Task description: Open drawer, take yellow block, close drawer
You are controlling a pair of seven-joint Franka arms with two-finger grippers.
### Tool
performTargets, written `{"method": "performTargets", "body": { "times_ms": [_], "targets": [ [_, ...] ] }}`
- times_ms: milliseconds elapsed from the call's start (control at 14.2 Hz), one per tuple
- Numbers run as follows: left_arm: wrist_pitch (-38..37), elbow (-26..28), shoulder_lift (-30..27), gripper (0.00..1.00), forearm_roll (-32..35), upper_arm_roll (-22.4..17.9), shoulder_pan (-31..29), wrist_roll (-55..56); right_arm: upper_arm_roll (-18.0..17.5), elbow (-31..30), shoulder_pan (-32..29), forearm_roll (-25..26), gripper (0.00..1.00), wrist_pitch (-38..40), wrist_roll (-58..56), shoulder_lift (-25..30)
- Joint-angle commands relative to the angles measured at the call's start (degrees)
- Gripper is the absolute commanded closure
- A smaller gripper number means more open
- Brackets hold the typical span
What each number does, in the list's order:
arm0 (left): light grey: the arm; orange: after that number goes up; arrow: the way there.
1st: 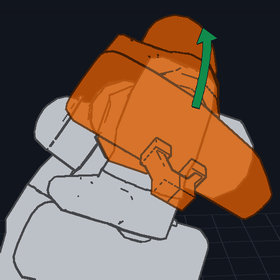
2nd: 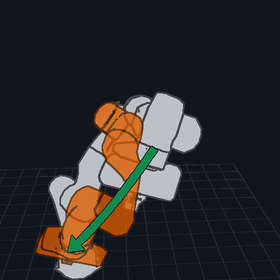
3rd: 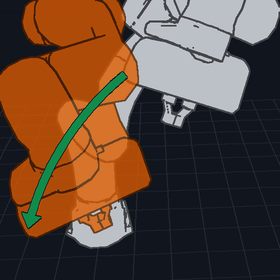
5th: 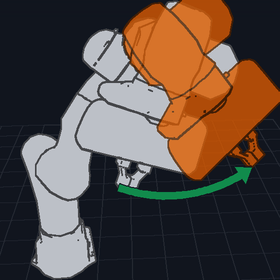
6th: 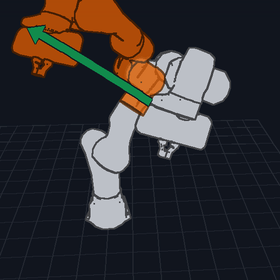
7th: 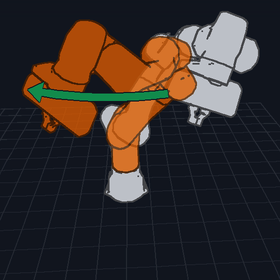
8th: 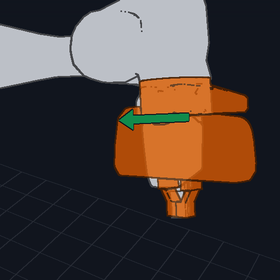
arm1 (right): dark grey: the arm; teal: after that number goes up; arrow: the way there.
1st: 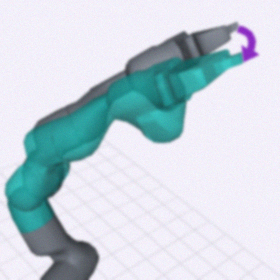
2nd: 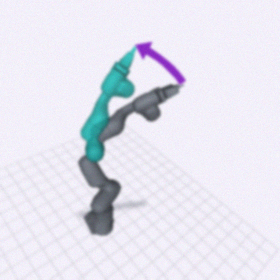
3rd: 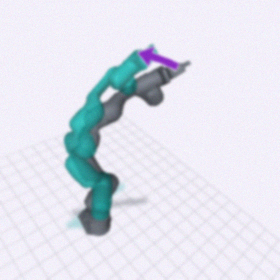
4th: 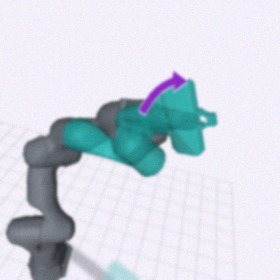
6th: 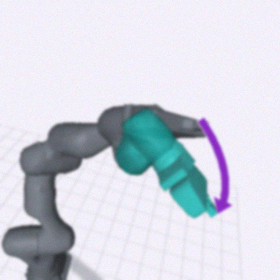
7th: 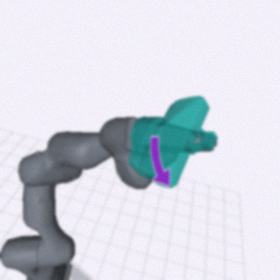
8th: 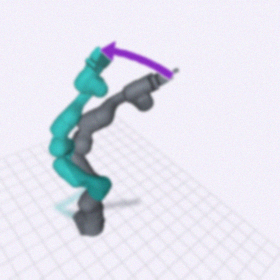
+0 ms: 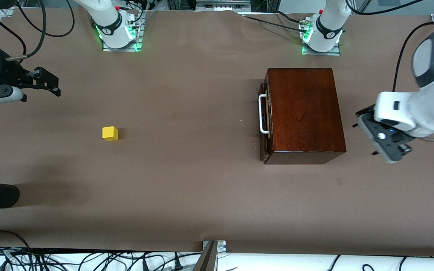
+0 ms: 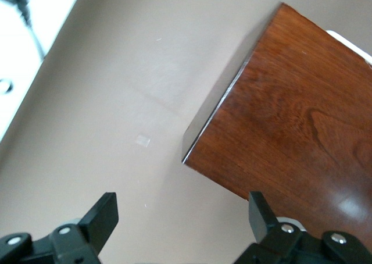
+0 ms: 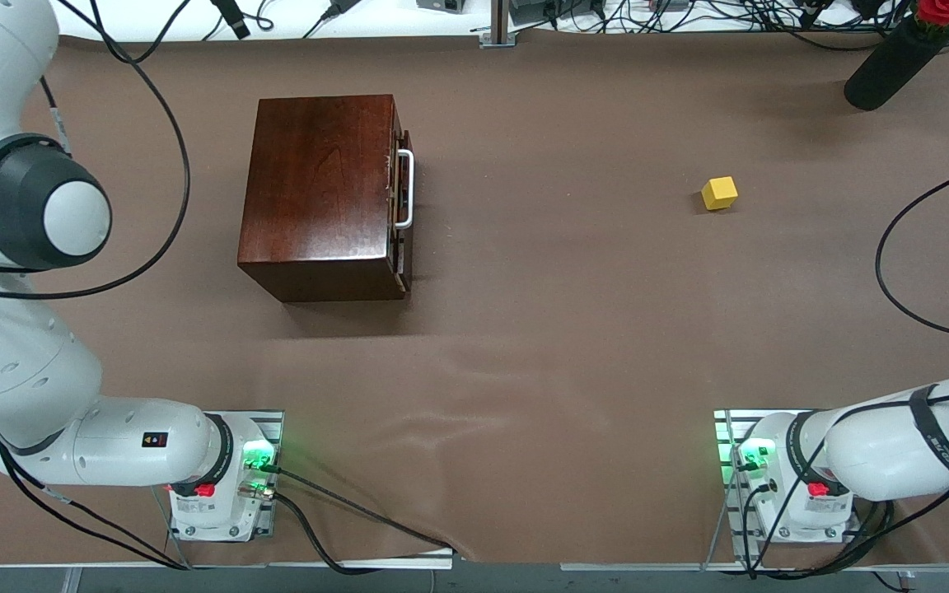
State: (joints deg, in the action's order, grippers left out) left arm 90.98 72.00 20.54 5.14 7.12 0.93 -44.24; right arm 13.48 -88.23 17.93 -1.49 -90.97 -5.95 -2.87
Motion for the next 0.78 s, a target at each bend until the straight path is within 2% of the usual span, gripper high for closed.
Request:
{"method": "performTargets", "body": {
  "times_ms": [0,141,424,494,706],
  "targets": [
    [3.94,12.96,-10.41,0.00,-1.61,-2.99,1.18,17.62,-0.30,1.83,-0.44,0.70,0.00,1.58,0.68,-0.56],
    [7.26,20.33,-15.32,0.00,-3.55,-4.13,1.18,32.39,-0.30,1.83,-0.52,0.70,0.00,1.41,0.77,-0.56],
    [11.75,28.18,-20.00,0.00,-3.38,-5.98,1.26,44.38,-0.38,1.83,-0.52,0.61,0.00,0.88,0.68,-0.65],
    [13.24,29.06,-20.44,0.00,-3.20,-5.98,1.18,48.42,-0.38,1.83,-0.52,0.61,0.00,0.88,0.59,-0.65],
    [12.30,28.46,-20.19,0.00,-3.37,-5.89,1.00,49.25,-0.30,1.83,-0.52,0.61,0.00,0.88,0.59,-0.65]
  ]
}}
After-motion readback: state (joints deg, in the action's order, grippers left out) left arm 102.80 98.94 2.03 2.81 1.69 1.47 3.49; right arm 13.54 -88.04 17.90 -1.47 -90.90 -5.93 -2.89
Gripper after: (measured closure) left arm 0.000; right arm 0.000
